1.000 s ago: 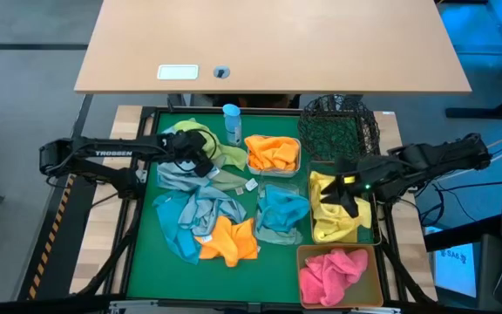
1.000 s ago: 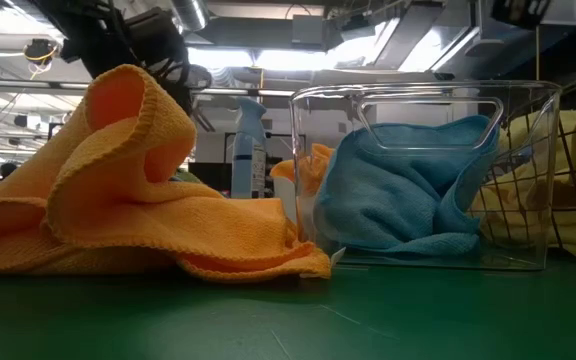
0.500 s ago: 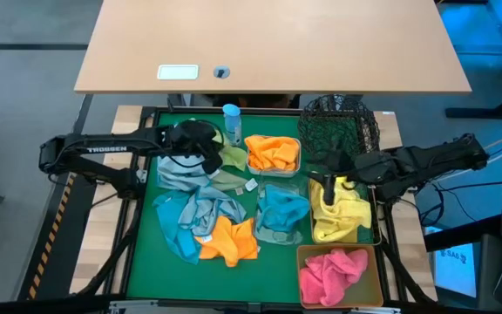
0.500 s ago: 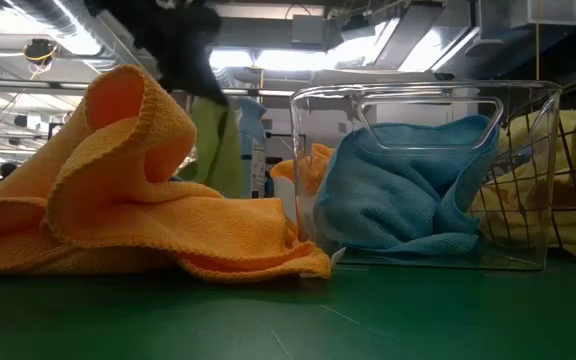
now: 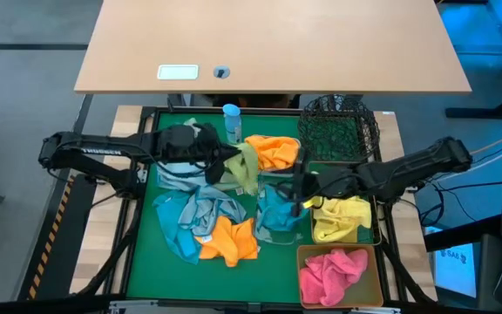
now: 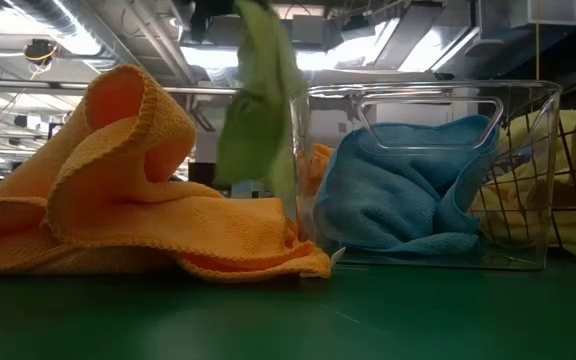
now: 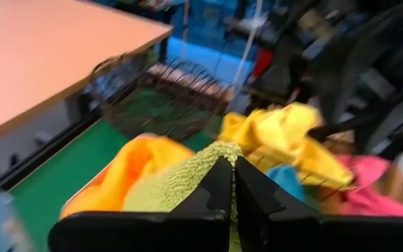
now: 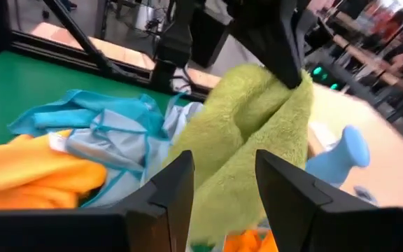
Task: Sort microfiber towel by color & place in baskets
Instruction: Put the green towel into the black woven basket
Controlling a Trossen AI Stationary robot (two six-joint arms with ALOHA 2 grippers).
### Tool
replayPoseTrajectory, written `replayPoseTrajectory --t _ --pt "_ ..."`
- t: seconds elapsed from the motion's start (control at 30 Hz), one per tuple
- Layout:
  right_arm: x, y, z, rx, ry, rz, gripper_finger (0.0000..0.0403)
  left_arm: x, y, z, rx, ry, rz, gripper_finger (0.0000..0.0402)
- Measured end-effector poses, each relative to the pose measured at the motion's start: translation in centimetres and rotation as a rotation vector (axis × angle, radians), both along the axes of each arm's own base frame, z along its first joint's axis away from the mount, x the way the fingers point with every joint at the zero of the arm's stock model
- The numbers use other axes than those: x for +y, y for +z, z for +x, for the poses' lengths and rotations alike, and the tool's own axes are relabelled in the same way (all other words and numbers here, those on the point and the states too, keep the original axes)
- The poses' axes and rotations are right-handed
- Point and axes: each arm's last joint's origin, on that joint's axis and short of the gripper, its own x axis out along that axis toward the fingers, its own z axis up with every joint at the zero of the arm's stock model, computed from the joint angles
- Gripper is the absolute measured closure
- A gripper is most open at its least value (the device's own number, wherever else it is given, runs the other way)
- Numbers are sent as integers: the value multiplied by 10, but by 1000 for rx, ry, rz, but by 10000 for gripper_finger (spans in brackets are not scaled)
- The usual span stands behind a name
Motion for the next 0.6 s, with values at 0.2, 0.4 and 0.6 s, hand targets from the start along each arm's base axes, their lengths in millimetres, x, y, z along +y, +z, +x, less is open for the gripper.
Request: replayPoseTrajectory --t 0.2,0.4,0.6 --pt "3 -6 23 -88 -68 -109 248 -18 5 2 -52 -69 1 401" --pt "-13 -5 39 -182 -73 -106 248 -35 9 2 -92 -132 -1 401" --pt "-34 -5 45 -202 68 15 249 -46 10 1 -98 -176 22 401"
